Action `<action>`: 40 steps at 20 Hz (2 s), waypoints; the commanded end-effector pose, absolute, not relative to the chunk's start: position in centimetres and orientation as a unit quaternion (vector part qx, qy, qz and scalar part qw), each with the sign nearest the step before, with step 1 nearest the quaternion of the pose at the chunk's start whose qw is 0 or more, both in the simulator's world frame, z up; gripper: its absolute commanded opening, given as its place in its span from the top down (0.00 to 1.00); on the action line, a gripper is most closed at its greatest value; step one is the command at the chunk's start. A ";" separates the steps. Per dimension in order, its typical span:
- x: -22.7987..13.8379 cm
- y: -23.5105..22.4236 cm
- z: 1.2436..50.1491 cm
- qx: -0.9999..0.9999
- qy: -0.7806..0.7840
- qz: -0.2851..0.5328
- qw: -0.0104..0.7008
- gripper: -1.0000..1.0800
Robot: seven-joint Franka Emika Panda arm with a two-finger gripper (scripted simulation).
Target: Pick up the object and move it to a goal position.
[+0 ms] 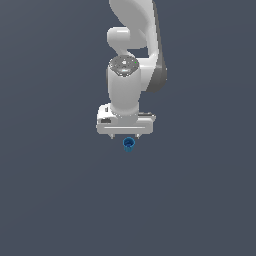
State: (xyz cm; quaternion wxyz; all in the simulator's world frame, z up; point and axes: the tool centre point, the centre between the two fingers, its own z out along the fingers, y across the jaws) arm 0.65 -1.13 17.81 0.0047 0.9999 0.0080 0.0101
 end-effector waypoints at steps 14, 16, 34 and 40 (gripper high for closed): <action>1.0 -3.1 18.3 0.999 0.021 0.020 0.020 0.04; 1.0 -3.0 18.2 0.999 0.017 0.020 0.019 0.04; -1.0 -1.2 14.0 0.991 -0.131 0.012 0.006 0.04; -2.1 -0.5 11.8 0.978 -0.210 0.007 0.002 0.04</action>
